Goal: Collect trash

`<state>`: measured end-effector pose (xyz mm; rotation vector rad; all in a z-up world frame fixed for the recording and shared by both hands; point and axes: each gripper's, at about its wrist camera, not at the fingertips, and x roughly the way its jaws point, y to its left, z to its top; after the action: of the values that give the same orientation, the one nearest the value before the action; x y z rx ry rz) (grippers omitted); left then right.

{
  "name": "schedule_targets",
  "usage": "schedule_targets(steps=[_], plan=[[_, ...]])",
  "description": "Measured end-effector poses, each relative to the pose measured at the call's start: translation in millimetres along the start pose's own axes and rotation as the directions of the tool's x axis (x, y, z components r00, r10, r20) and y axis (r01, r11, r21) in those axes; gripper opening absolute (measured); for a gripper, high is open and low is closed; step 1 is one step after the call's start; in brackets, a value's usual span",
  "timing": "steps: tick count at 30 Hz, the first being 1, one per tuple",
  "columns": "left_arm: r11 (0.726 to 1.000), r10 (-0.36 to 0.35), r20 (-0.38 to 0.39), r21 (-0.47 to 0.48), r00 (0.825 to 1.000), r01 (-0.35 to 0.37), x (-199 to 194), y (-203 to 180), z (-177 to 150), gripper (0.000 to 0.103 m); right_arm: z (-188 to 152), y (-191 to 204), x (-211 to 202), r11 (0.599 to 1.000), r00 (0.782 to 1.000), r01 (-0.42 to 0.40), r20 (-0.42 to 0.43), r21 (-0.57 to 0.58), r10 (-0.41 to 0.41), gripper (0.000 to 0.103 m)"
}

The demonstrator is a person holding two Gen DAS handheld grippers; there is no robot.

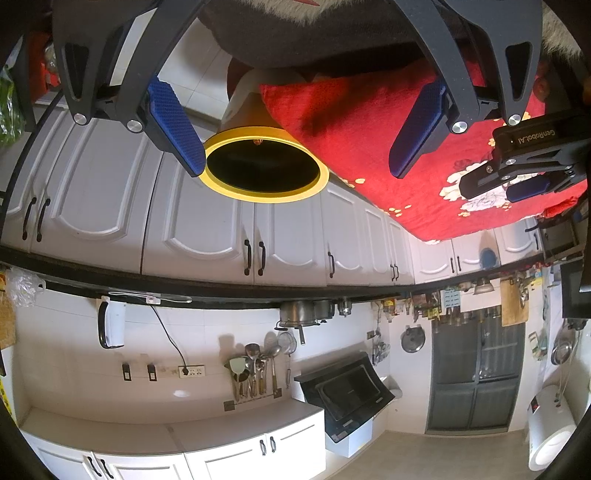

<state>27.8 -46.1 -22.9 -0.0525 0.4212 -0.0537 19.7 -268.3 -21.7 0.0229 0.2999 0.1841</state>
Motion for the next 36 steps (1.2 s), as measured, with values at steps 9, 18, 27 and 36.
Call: schedule_targets(steps=[9,18,27,36], plan=[[1.000,-0.001,0.002,-0.001,1.000,0.001,-0.2,0.2,0.2,0.092,-0.1,-0.2,0.1,1.000,1.000,0.000,0.002,-0.001,0.000,0.097],[1.000,0.000,-0.003,0.003,1.000,0.000,1.0,-1.1,1.4,0.092,-0.2,-0.8,-0.8,1.000,1.000,0.002,0.001,-0.001,-0.002,0.097],[1.000,-0.005,-0.024,-0.006,1.000,0.005,6.9,-1.5,4.4,0.092,0.2,-4.1,-1.1,1.000,1.000,0.001,-0.006,0.003,-0.001,0.097],[0.999,-0.023,-0.112,-0.038,0.993,0.019,14.9,13.7,0.7,0.092,3.9,0.6,5.6,1.000,0.999,-0.017,-0.030,0.014,0.017,0.097]])
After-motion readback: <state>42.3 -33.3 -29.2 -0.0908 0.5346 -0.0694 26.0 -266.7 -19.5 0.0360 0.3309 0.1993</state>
